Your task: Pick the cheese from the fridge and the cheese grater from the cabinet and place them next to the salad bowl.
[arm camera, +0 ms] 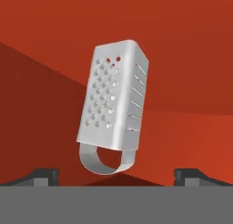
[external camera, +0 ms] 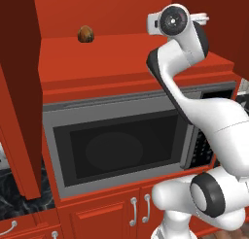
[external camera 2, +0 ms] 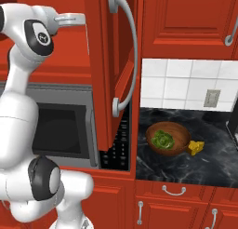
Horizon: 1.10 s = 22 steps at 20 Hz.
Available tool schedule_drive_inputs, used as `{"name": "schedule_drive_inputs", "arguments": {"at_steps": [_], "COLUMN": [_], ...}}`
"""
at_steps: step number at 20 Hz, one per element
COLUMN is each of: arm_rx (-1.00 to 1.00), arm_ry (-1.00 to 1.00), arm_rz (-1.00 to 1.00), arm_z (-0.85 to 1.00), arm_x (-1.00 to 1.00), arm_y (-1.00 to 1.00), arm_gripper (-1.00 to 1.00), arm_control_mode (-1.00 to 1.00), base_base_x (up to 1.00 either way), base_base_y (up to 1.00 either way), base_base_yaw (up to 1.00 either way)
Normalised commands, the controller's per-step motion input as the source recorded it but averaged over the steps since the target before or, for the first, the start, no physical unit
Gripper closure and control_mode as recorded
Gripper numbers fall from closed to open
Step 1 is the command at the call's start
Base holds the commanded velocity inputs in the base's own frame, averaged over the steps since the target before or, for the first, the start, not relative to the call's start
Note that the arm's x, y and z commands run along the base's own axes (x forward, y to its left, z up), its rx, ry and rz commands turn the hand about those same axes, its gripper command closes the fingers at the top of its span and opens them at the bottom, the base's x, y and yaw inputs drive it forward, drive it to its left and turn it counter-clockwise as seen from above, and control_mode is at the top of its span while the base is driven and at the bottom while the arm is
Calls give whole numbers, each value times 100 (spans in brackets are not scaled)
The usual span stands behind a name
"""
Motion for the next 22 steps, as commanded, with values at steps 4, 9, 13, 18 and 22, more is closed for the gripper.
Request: {"name": "schedule_drive_inputs", "arguments": {"at_steps": [4, 9, 13, 18, 22], "arm_rx": [0, 0, 0, 0, 0], "arm_ry": [0, 0, 0, 0, 0], "arm_rz": [-2, -1, 0, 0, 0], "arm_z": [0, -1, -4, -2, -1], "arm_x": [12, 8, 21, 22, 23], "arm_y": [0, -10, -21, -3, 0], "arm_gripper": [-100, -100, -100, -100, -100], "arm_control_mode": [-100, -100, -100, -100, -100], "base_base_x": [0, 0, 0, 0, 0], "base_base_y": [0, 0, 0, 0, 0], "base_base_yaw": [0, 0, 0, 0, 0]}}
